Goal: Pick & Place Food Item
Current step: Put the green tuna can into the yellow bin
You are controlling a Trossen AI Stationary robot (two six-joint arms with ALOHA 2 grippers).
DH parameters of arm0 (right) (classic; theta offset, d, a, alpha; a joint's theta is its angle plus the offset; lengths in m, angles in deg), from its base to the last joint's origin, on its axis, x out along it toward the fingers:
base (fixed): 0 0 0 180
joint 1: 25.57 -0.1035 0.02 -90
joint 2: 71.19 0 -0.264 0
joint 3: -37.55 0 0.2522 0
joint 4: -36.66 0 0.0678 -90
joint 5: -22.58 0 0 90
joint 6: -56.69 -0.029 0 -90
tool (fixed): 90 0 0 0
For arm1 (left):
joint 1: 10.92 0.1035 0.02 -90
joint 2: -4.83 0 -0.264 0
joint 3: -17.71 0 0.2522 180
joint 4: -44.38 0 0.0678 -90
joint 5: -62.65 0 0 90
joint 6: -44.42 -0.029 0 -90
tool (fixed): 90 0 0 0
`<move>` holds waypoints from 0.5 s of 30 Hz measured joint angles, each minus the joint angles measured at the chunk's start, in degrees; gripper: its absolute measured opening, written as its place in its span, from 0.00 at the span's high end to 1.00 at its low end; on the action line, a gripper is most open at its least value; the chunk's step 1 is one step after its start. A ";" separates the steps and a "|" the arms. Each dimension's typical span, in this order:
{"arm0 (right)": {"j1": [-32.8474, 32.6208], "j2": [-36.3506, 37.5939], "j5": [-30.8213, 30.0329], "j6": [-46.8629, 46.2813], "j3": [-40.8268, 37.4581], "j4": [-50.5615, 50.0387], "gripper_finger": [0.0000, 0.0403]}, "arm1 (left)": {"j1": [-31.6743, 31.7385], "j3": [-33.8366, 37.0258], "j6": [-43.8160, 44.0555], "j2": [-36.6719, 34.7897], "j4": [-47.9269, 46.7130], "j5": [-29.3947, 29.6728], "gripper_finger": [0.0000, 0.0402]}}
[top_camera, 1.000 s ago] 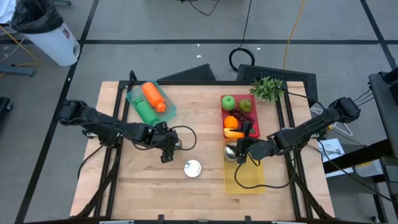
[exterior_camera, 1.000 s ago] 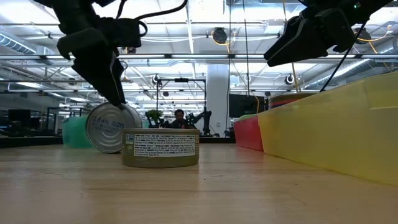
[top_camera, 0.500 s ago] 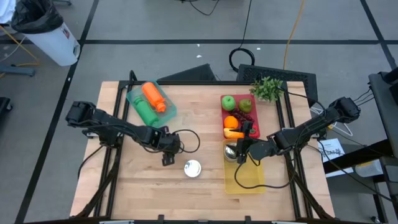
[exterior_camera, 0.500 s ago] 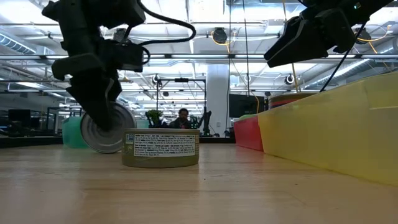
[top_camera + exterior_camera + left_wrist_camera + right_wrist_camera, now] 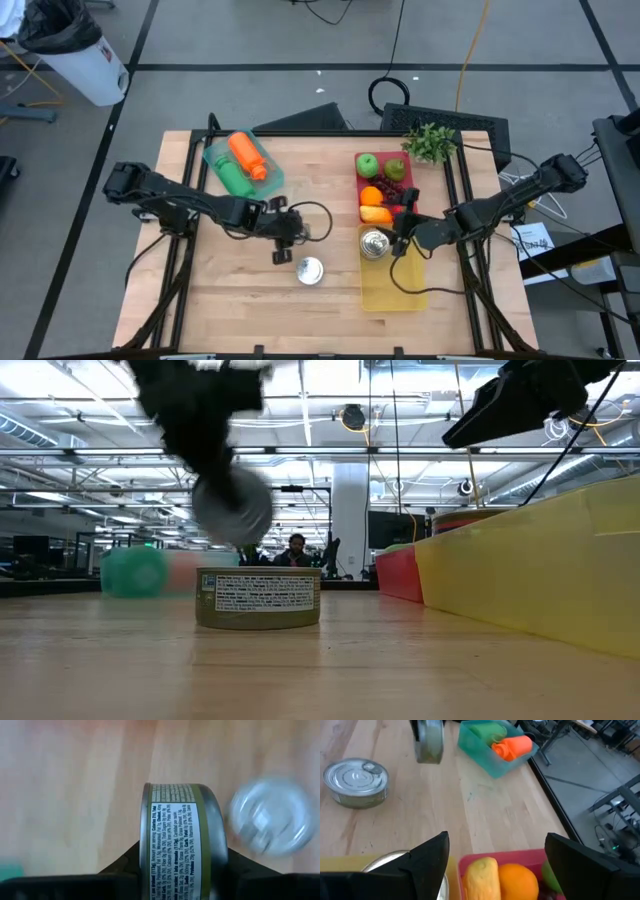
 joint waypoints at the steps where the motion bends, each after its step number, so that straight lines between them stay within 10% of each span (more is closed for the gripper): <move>1: 0.00 1.08 -0.02 -0.89 0.00 -0.87 0.23 | -0.36 -1.71 -2.73 0.00 1.24 0.73 0.65; 15: -0.02 10.23 0.14 -5.87 0.00 -7.48 0.23 | -5.11 -21.23 -61.43 20.24 27.55 13.71 0.64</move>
